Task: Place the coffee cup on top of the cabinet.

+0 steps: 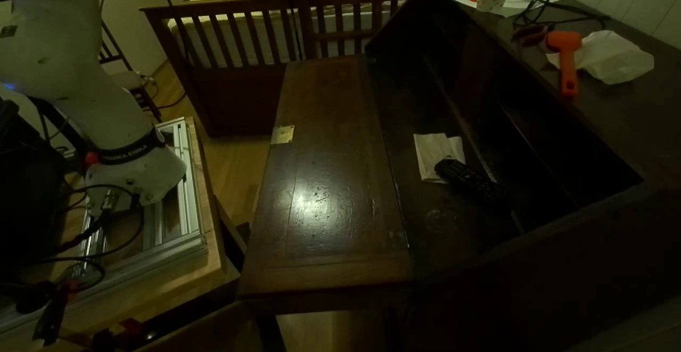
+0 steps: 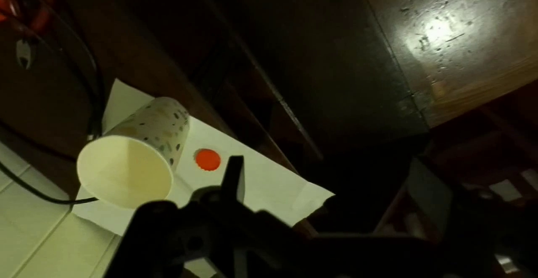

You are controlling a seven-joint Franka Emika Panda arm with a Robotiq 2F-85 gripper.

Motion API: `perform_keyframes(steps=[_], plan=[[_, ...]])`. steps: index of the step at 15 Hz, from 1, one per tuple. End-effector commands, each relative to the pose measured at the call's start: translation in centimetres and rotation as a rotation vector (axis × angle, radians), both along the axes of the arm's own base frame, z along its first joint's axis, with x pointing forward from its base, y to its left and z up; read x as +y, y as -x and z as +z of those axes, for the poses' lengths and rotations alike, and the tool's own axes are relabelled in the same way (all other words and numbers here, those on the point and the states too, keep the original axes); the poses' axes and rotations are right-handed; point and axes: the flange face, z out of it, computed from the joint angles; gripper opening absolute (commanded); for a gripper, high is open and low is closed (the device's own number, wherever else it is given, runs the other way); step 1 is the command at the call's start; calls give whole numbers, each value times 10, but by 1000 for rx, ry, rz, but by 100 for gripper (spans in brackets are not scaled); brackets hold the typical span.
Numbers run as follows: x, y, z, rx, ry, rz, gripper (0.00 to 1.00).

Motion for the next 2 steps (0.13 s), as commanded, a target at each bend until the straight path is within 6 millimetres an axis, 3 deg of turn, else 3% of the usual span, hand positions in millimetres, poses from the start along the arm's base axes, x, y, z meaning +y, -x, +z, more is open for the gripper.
perform_keyframes(steps=[1,2], plan=[[1,5,5,0,-2,1,100],[0,6,8,-4,-2,0,100]])
